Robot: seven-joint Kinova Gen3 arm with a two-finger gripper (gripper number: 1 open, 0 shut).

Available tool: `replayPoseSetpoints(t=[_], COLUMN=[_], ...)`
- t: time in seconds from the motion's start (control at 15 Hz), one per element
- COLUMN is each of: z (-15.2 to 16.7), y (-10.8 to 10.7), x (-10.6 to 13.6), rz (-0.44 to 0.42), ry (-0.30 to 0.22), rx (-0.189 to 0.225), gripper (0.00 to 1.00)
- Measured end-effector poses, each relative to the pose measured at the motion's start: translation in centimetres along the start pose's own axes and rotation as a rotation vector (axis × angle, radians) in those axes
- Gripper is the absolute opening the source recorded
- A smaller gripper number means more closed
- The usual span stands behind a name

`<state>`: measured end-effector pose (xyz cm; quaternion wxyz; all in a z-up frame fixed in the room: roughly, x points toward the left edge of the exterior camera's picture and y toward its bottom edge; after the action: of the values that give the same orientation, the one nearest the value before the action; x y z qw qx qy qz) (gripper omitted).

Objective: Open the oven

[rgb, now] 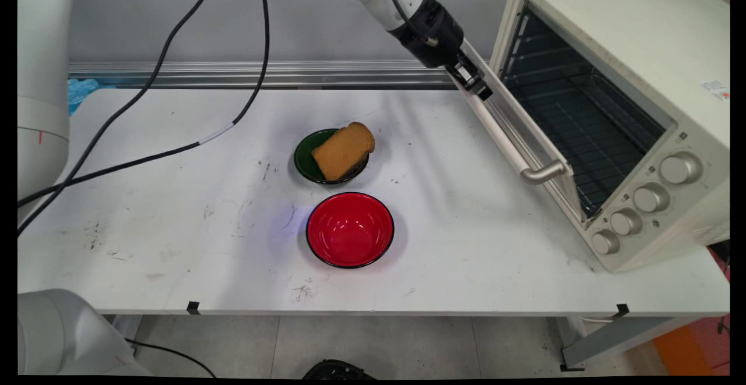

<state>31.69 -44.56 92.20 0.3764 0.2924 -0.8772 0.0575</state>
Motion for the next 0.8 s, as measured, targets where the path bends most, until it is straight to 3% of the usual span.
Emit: replayPoseSetpoints(t=[0.8], z=[1.0], y=[-0.5], x=[-4.1], rz=[-0.007], ry=[-0.041], rx=[-0.008], gripper=[0.00])
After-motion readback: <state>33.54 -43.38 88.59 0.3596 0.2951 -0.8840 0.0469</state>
